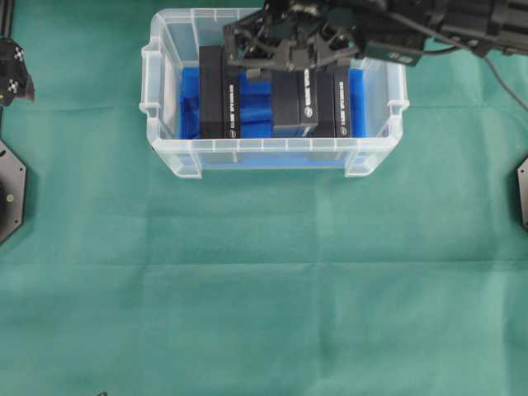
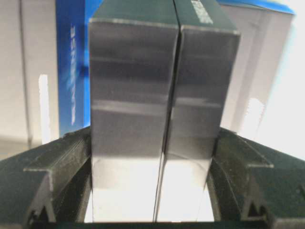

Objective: Take out the box from the case.
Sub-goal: 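Close the right gripper on the boxes and lift them upward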

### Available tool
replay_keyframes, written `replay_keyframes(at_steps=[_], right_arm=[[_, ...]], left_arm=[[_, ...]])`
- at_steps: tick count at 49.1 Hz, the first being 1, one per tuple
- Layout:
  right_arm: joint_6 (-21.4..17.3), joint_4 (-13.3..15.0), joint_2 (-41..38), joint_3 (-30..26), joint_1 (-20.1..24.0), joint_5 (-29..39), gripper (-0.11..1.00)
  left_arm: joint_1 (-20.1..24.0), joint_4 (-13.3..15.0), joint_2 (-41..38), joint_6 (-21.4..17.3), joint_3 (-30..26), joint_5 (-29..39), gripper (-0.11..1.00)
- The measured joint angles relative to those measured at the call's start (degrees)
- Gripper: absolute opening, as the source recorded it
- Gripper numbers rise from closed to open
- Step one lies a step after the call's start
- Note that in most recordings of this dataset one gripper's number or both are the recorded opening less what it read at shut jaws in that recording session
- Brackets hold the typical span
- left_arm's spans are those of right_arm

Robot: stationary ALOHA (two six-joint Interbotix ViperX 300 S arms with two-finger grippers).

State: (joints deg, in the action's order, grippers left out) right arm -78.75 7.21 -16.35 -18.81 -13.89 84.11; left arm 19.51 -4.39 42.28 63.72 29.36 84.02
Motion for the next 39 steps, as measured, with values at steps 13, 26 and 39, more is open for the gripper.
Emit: replay_keyframes(at_steps=[13,26,39], right_arm=[[0.2,0.0,1.7,-4.4,0.4,4.6,0.66],[0.8,0.0,2.5,-10.5,0.9,9.9,0.66],[0.9,0.1,2.6,-13.7,1.1,13.1,0.66]], left_arm=[[0.0,0.1,0.1,0.2,0.0,0.0,0.92],[0.0,0.2,0.0,0.4,-0.1,0.0,0.92],[0.0,0.2,0.0,0.4,0.0,0.0,0.92]])
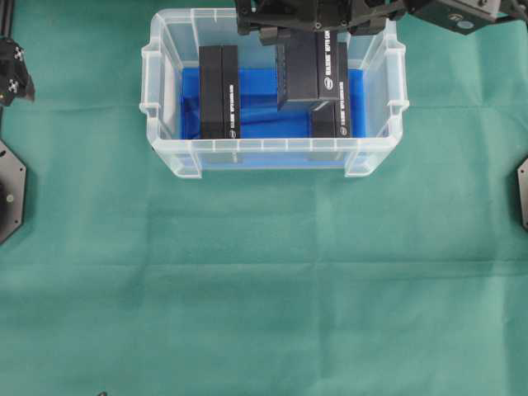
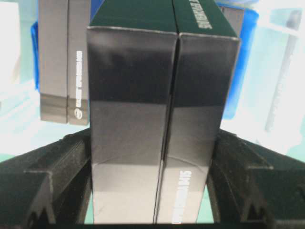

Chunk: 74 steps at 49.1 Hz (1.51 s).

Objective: Take out the box from the case.
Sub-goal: 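Close the right gripper on the boxes and lift them upward, then carry the held boxes out of the case toward the front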

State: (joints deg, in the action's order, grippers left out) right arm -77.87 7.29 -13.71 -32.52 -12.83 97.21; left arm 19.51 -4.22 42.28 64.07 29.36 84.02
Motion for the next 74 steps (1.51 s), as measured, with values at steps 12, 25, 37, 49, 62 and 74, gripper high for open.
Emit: replay_keyframes(at_steps=[12,25,37,49,62,74], right_arm=[[0.0,0.0,0.0,0.0,0.1,0.1,0.66],[-0.1,0.4,0.0,0.0,0.1,0.1,0.66],[-0.2,0.9,0.0,0.1,0.1,0.1,0.66],[-0.2,1.3,0.0,0.1,0.1,0.0,0.66],[-0.3,1.4,0.0,0.0,0.1,0.0,0.66],[-0.4,1.5,0.0,0.0,0.2,0.1,0.66]], left_arm=[[0.0,0.1,0.0,0.0,0.0,0.0,0.92],[0.0,0.1,0.0,0.0,0.0,0.0,0.92],[0.0,0.2,0.0,0.0,0.0,0.0,0.92],[0.0,0.2,0.1,0.0,0.0,0.0,0.92],[0.0,0.1,0.0,0.0,0.0,0.0,0.92],[0.0,0.1,0.0,0.0,0.0,0.0,0.92]])
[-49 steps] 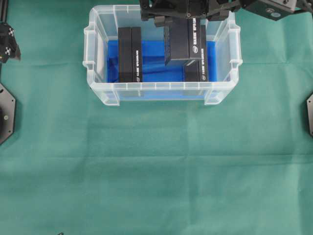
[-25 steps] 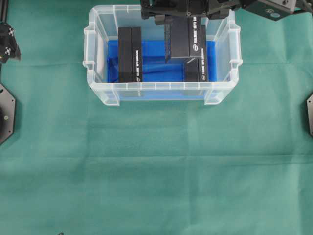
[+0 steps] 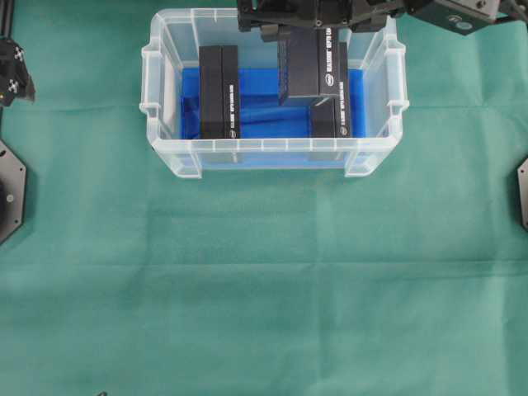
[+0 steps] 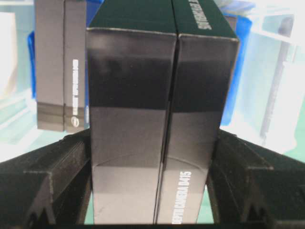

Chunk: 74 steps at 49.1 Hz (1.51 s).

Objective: Take out the box from the case.
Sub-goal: 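Carry the held boxes out of the case toward the front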

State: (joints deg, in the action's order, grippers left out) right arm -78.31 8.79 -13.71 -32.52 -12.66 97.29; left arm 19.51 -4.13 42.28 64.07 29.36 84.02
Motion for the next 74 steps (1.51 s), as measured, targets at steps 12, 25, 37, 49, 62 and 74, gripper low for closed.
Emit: replay_keyframes(at_steps=[12,25,37,49,62,74], right_arm=[[-1.0,0.0,0.0,0.1,1.1,-0.1,0.66],[-3.7,0.9,0.0,0.1,5.1,0.0,0.66],[-7.5,1.1,0.0,0.0,10.2,0.0,0.66],[-13.1,1.2,0.0,0.0,16.3,0.9,0.66],[-20.2,1.2,0.0,0.0,22.2,2.1,0.66],[-24.3,1.2,0.0,0.0,26.1,2.1,0.66]], left_arm=[[0.0,0.0,0.0,0.0,-0.1,0.0,0.92],[0.0,0.0,0.1,0.0,0.0,0.0,0.92],[0.0,0.1,0.0,0.0,0.0,0.0,0.92],[-0.1,0.0,0.0,0.0,0.0,0.0,0.92],[0.0,0.0,0.1,0.0,0.0,0.0,0.92],[-0.1,0.1,0.0,0.0,0.0,0.0,0.92]])
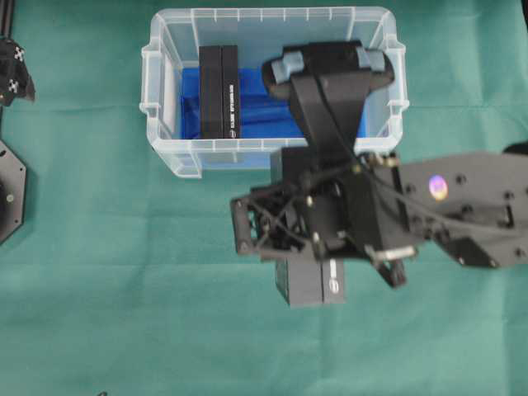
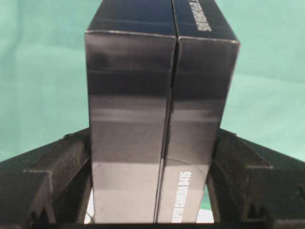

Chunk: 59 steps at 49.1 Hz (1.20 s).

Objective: Take out the box from the case.
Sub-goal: 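Carry the held boxes out of the case toward the front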

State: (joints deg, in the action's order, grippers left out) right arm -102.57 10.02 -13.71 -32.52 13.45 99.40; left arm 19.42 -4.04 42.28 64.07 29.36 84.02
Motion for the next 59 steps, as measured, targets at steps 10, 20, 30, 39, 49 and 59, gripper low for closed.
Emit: replay_keyframes(at_steps=[10,20,30,39,49,59], right_arm=[[0.1,0.0,0.0,0.0,0.1,0.0,0.66],[-0.1,0.1,-0.3,0.0,0.0,0.4,0.66],[-0.1,0.0,-1.8,0.4,0.0,0.5,0.66],[-0.3,-0.5,-2.3,4.7,0.1,-1.8,0.66],[-0.8,-1.4,-2.4,12.2,0.1,-9.2,0.66],[-2.5,-2.5,-2.4,21.3,-0.4,-19.9,0.66]], left_arm=[[0.1,0.0,0.0,0.1,-0.1,0.0,0.92],[0.1,-0.1,0.0,0.1,0.0,0.0,0.92],[0.1,-0.1,0.0,0.1,0.0,0.0,0.92],[0.0,0.0,0.0,0.2,0.0,0.0,0.92],[0.1,0.0,0.0,0.1,0.0,0.0,0.92],[0.1,0.0,0.0,0.1,0.0,0.0,0.92]])
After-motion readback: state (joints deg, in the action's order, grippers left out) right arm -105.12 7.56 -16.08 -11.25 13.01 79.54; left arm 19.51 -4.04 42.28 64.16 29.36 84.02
